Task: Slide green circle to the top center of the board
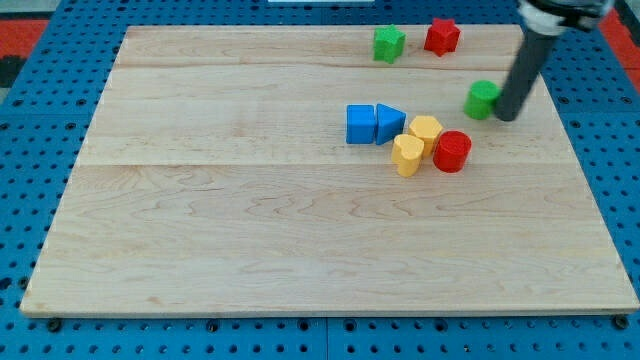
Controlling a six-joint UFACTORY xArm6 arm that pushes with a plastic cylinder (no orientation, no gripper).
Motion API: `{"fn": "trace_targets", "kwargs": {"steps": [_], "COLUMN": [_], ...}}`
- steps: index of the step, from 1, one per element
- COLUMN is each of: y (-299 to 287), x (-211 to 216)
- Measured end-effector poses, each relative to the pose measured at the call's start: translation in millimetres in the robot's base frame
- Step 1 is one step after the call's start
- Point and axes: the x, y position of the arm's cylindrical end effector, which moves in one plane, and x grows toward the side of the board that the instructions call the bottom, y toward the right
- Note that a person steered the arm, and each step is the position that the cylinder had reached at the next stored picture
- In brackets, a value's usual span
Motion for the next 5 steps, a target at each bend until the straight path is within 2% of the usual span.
{"fn": "trace_targets", "kwargs": {"steps": [1,2,3,4,5], "y": [-29.9,-44.3,-18.7,-46.1,-85.0], "x": [-37.9,-53.5,-68.1,-89.3,-66.4]}}
